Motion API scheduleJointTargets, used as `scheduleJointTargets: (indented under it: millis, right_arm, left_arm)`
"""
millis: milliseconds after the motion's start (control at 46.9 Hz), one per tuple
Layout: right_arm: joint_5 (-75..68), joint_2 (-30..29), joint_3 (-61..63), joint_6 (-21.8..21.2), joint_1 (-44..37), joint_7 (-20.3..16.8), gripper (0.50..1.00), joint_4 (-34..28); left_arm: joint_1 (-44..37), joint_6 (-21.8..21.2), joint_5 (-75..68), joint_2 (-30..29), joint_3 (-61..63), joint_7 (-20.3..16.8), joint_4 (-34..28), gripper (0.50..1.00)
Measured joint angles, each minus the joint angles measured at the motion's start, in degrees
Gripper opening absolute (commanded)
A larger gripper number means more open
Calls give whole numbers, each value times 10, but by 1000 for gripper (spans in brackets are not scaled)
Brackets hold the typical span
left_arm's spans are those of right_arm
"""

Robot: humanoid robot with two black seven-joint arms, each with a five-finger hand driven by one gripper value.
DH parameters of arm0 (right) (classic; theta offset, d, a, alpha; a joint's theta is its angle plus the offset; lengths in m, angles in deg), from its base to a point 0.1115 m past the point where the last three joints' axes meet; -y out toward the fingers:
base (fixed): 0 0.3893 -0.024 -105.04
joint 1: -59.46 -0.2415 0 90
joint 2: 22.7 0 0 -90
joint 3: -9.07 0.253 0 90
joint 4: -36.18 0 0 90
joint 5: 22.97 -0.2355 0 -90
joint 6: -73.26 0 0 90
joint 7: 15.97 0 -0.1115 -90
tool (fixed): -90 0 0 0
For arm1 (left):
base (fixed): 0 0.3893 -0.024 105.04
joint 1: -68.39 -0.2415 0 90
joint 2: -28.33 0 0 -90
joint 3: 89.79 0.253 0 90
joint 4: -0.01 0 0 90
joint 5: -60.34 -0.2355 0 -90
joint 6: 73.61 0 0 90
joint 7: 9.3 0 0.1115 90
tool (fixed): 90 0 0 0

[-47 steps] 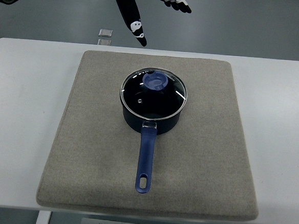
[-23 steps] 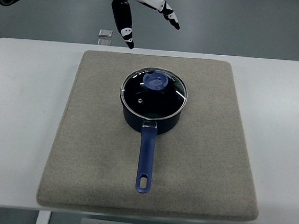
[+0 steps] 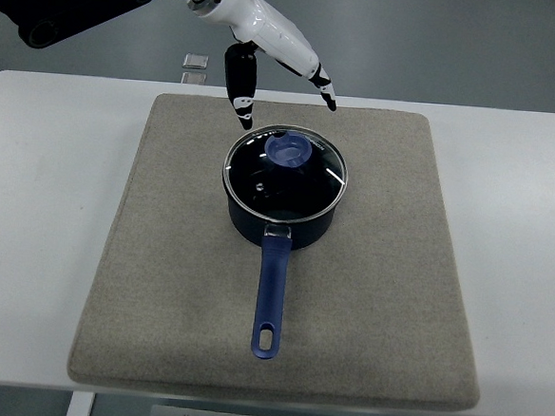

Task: Open pot lid and place left with left hand
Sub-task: 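Lower the left hand onto the blue knob of the glass lid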

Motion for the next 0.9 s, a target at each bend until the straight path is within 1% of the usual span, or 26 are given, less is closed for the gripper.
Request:
scheduleJointTargets:
  millis: [149, 320, 661, 896]
  right_arm:
    - [0, 0, 0, 0, 0, 0, 917, 0]
    - [0, 0, 0, 0, 0, 0, 917, 0]
    - [0, 0, 0, 0, 0, 0, 917, 0]
    - [0, 0, 0, 0, 0, 0, 917, 0]
  left_arm:
    - [1, 0, -1, -7, 7, 0, 28, 971]
    - [0, 0, -1, -11, 22, 0, 39, 971]
    - [-22, 0, -4, -9, 22, 0, 38, 971]
    - [-28, 0, -38, -8, 22, 0, 35, 971]
